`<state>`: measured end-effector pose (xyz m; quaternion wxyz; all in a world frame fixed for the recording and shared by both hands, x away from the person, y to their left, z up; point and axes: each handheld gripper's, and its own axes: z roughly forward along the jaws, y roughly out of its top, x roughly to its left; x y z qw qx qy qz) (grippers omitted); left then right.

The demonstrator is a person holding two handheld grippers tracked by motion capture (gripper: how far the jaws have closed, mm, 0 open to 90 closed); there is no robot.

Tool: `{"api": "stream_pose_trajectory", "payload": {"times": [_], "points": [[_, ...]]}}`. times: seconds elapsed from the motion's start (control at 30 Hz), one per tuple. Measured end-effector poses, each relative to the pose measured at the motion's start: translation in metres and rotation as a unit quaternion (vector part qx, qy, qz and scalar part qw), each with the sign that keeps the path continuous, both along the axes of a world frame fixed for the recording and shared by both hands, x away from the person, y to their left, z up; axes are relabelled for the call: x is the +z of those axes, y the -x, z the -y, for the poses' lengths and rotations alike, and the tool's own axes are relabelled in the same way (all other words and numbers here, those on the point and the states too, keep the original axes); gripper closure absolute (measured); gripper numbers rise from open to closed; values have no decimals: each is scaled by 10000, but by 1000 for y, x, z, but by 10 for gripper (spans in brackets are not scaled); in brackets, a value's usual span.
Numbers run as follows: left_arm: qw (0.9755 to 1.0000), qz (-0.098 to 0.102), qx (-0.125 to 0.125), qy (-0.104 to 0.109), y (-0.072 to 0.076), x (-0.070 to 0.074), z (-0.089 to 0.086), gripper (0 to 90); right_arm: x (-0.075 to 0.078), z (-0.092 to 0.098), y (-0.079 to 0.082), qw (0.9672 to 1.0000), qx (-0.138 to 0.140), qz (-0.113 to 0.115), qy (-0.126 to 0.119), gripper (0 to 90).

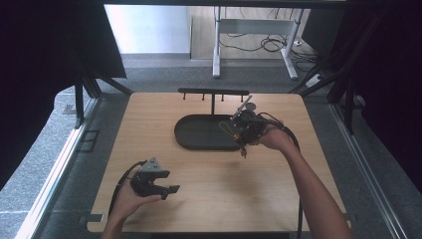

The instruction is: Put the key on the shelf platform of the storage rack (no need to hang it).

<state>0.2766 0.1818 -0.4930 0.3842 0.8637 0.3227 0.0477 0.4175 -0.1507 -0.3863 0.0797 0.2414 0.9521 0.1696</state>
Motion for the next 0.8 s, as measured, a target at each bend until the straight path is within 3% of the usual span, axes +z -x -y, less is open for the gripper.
{"api": "stream_pose_trajectory", "payload": {"times": [0.6, 0.8], "points": [[10000, -13, -3, -2, 0, 0, 0, 312, 1, -4, -17, 9997, -142, 2, -223, 667], [10000, -9, 4, 15, 0, 0, -1, 312, 0, -7, -24, 9993, -146, -118, -333, 667]]}}
